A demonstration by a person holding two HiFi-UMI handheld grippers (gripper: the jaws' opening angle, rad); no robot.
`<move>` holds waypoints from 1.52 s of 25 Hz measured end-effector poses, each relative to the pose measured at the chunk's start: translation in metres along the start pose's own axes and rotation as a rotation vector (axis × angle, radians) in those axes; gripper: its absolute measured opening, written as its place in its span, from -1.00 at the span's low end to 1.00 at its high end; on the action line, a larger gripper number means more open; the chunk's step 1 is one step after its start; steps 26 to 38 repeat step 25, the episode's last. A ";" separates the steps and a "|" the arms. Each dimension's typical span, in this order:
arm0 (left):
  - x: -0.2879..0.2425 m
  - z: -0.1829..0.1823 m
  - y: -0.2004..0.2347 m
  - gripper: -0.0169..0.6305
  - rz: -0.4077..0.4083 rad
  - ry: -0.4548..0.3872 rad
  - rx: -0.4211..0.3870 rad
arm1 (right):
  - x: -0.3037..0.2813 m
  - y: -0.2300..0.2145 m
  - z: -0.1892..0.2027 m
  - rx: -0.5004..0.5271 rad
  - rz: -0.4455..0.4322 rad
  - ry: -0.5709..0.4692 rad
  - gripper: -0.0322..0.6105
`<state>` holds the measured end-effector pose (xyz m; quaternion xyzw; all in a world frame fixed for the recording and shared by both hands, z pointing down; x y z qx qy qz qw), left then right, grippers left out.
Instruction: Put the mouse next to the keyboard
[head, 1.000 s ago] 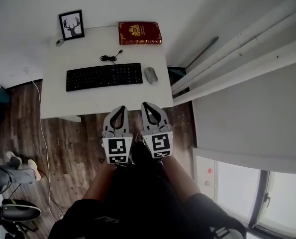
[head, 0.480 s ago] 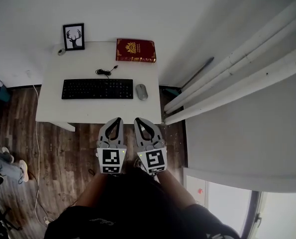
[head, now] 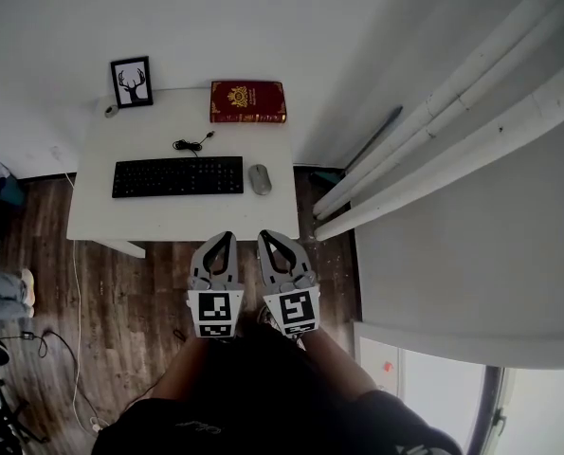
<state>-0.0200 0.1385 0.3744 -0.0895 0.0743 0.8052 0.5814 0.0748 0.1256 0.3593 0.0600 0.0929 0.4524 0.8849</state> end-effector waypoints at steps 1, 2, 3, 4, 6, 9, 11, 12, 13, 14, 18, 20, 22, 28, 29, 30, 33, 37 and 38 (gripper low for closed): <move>0.000 0.000 -0.001 -0.94 0.000 0.003 -0.001 | 0.002 -0.001 0.000 0.007 0.006 0.003 -0.84; 0.001 0.001 -0.003 -0.94 0.000 0.007 -0.002 | 0.003 -0.001 0.001 0.012 0.010 0.004 -0.84; 0.001 0.002 -0.004 -0.94 0.000 0.011 -0.003 | 0.005 -0.002 0.001 0.012 0.011 0.004 -0.84; 0.002 0.002 -0.006 -0.94 0.000 0.013 -0.004 | 0.006 -0.002 0.002 0.012 0.010 0.003 -0.84; 0.003 0.003 -0.010 -0.94 0.000 0.015 -0.005 | 0.009 -0.001 0.002 0.010 0.004 0.004 -0.84; 0.005 0.004 -0.014 -0.94 -0.003 0.016 -0.005 | 0.013 -0.001 0.002 0.013 -0.006 0.005 -0.84; 0.005 0.003 -0.015 -0.94 -0.005 0.016 -0.007 | 0.015 -0.003 0.003 0.017 -0.010 -0.004 -0.84; 0.006 0.002 -0.016 -0.94 -0.005 0.014 -0.008 | 0.016 -0.003 0.002 0.017 -0.010 -0.008 -0.84; 0.006 0.001 -0.017 -0.94 -0.006 0.013 -0.010 | 0.016 -0.004 0.002 0.017 -0.009 -0.010 -0.84; 0.006 0.001 -0.017 -0.94 -0.007 0.011 -0.012 | 0.016 -0.005 0.001 0.017 -0.009 -0.012 -0.84; 0.008 0.000 -0.016 -0.94 -0.013 0.009 -0.013 | 0.015 -0.004 0.000 0.017 -0.016 -0.016 -0.84; 0.009 0.000 -0.015 -0.94 -0.017 0.008 -0.012 | 0.013 -0.002 0.000 0.019 -0.021 -0.017 -0.84; 0.010 0.000 -0.013 -0.94 -0.021 0.009 -0.013 | 0.012 0.001 -0.001 0.020 -0.024 -0.017 -0.84; 0.012 0.000 -0.011 -0.94 -0.023 0.012 -0.018 | 0.011 0.004 -0.002 0.021 -0.027 -0.017 -0.84; 0.012 0.000 -0.011 -0.94 -0.023 0.012 -0.018 | 0.011 0.004 -0.002 0.021 -0.027 -0.017 -0.84; 0.012 0.000 -0.011 -0.94 -0.023 0.012 -0.018 | 0.011 0.004 -0.002 0.021 -0.027 -0.017 -0.84; 0.012 0.000 -0.011 -0.94 -0.023 0.012 -0.018 | 0.011 0.004 -0.002 0.021 -0.027 -0.017 -0.84; 0.012 0.000 -0.011 -0.94 -0.023 0.012 -0.018 | 0.011 0.004 -0.002 0.021 -0.027 -0.017 -0.84; 0.012 0.000 -0.011 -0.94 -0.023 0.012 -0.018 | 0.011 0.004 -0.002 0.021 -0.027 -0.017 -0.84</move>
Point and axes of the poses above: the fingertips, and each gripper's own axes: x backward along the fingers, y to its left, z out of its underside, the point moved 4 cm from there along x, backward along the fingers, and after that the axes turned 5 degrees about z, right-handed, at the moved point
